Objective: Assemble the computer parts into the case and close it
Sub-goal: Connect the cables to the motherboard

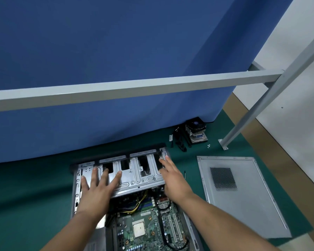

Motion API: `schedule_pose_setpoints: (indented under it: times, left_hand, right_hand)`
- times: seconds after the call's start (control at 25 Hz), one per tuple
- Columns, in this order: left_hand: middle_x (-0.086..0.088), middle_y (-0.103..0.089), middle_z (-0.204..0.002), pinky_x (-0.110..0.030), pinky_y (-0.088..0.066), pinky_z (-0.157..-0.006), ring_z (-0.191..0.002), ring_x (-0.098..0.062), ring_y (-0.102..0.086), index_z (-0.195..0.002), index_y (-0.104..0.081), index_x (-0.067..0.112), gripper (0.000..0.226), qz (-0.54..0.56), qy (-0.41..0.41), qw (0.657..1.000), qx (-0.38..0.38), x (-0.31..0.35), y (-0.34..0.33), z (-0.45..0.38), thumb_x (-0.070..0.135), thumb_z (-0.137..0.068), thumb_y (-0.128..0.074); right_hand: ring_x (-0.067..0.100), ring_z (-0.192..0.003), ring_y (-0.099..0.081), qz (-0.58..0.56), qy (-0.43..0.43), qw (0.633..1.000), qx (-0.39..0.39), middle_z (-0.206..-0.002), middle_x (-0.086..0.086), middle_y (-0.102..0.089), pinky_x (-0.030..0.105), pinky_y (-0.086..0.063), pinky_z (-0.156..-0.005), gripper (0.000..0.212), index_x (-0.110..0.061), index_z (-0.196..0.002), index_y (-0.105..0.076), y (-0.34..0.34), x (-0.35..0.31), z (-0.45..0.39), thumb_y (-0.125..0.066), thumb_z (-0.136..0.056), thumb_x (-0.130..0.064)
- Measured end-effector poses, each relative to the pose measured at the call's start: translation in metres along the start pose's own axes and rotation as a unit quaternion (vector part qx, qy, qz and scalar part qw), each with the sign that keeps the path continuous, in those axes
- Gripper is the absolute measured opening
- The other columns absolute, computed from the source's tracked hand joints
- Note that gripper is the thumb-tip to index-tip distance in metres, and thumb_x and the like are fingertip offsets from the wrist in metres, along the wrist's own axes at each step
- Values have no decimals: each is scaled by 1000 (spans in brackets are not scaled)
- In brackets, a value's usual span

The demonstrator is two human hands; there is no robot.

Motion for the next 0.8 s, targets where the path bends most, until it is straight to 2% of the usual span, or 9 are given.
schedule_pose_setpoints:
  times: [0.12,0.28,0.4,0.44,0.52,0.56,0.64,0.72,0.8]
  left_hand:
    - [-5,1,-172,-69,3,-120,-154,-44,21,-141,42,41,125,19,5,1000,-6,-11,4,-3,29,-92,-72]
    - [-5,0,-172,-69,4,-120,-155,-41,20,-148,33,43,122,37,-12,999,-6,-8,3,-4,16,-89,-70]
    - [-8,-12,-171,-72,-9,-119,-157,-41,5,-160,-8,39,120,101,-1,995,13,-7,7,-4,3,-72,-81]
    - [-5,-3,-173,-70,-8,-121,-157,-39,11,-159,-12,42,119,121,2,993,7,-10,8,-5,8,-70,-84]
    - [8,25,-168,-59,3,-124,-153,-28,30,-156,-3,53,113,123,-9,992,-18,-13,10,-6,33,-74,-78]
    - [14,28,-166,-53,7,-124,-152,-23,31,-157,-7,54,105,129,-20,991,-25,-13,14,-9,45,-73,-70]
    - [26,12,-167,-46,5,-124,-158,-17,12,-151,-37,52,79,168,-36,985,6,-7,26,-19,54,-73,-51]
    - [32,-7,-164,-42,-3,-122,-157,-13,-11,-139,-50,55,60,206,-51,976,49,7,41,-37,57,-80,-35]
    - [28,-17,-164,-39,-8,-122,-155,-10,-16,-146,-45,49,63,219,-55,971,74,27,53,-62,60,-88,-24]
  right_hand:
    - [11,-156,11,1,1,1000,11,-170,-3,-11,36,-20,-127,44,-14,-112,-60,-1,-8,-11,-59,-79,15]
    - [15,-157,10,46,1,999,6,-167,-1,-14,44,-27,-122,47,-14,-115,-57,-3,-2,-11,-63,-75,11]
    - [12,-155,15,48,15,999,3,-167,-3,-12,49,-27,-121,47,-16,-117,-55,-3,5,-10,-60,-76,8]
    - [11,-154,18,46,19,999,0,-167,-3,-11,49,-26,-121,46,-16,-117,-55,-4,6,-10,-59,-77,6]
    - [9,-153,23,35,28,999,-8,-167,-4,-9,50,-22,-123,43,-16,-120,-54,-4,8,-10,-58,-80,-1]
    - [7,-152,24,20,38,999,-20,-168,-7,-6,51,-17,-124,44,-16,-124,-53,-4,9,-10,-57,-81,-6]
    - [2,-151,24,-43,57,996,-57,-167,-16,-3,46,-4,-120,53,-19,-135,-51,1,14,-11,-54,-83,-16]
    - [-9,-150,4,-127,50,987,-87,-161,-24,-20,27,-1,-121,53,-26,-139,-55,18,27,-16,-53,-86,-21]
    - [-17,-132,-34,-167,10,984,-62,-145,-27,-43,12,-24,-115,44,-32,-132,-62,43,47,-28,-52,-90,-24]
Point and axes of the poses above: each hand's wrist, its own z-axis away from the middle knuckle, its own y-axis out of the back of the hand, x = y × z, the point moved 4 cm from there along -z, towards the middle knuckle
